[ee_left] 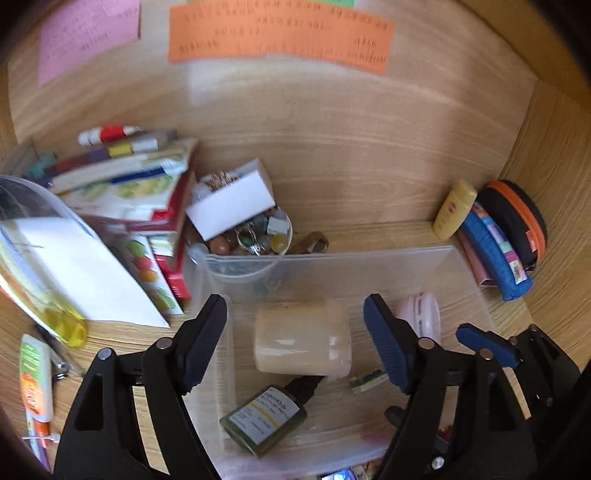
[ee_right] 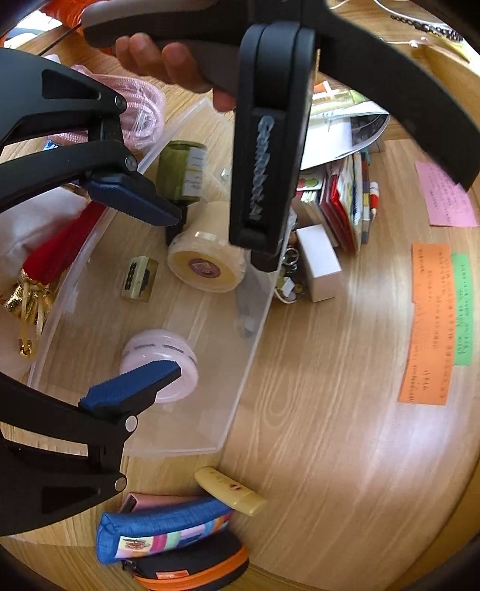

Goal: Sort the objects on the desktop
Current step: 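Open the right gripper to drop the block into the bin while the left gripper releases the container, then grasp the bagged pink rope with the left gripper while the right gripper grasps the white drawstring pouch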

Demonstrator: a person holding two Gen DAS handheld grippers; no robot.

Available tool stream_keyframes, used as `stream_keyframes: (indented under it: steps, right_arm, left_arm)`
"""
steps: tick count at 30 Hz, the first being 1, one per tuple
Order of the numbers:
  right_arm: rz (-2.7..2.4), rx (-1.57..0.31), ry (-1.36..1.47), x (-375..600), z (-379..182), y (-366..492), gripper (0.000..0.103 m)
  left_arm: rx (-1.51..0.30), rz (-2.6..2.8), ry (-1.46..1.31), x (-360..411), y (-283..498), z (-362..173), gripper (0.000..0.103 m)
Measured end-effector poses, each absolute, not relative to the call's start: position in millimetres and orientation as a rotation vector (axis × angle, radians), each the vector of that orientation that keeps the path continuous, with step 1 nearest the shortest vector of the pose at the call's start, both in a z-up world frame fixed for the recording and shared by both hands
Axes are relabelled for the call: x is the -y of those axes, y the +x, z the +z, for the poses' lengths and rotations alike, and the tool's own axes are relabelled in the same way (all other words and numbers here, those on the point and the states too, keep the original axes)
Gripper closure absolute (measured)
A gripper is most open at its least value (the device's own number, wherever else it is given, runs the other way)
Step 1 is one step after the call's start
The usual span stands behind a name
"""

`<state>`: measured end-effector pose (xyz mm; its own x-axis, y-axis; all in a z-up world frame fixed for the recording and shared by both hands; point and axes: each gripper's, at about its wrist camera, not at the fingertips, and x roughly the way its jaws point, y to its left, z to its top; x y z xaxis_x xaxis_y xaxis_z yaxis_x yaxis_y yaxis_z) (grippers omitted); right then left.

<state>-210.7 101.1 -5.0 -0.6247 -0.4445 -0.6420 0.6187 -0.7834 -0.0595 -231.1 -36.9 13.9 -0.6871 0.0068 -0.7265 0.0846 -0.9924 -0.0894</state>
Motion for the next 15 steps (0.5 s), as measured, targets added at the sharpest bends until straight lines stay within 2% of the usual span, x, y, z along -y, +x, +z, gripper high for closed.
stream_keyframes:
  steps: [1, 3, 6, 15]
  right_arm:
    - [-2.371, -0.370, 0.829, -101.4, -4.3, -210.1, 0.027]
    - [-2.382, -0.370, 0.823, -102.0, -3.6, -209.2, 0.017]
    - [-2.386, -0.361, 0.827, -102.2, -2.6, -210.0, 0.017]
    - [-2.415, -0.355, 0.730, -111.7, 23.5, -185.9, 0.016]
  left_arm:
    - [-0.174, -2.840, 1.209, 37.9, -227.7, 17.3, 0.025]
    - [-0.163, -2.838, 1.174, 40.5, -219.0, 23.7, 0.023]
    - [-0.167, -2.831, 1.144, 43.6, -207.6, 28.6, 0.017]
    - [-0.059, -2.805, 1.064, 48.3, -162.1, 35.3, 0.012]
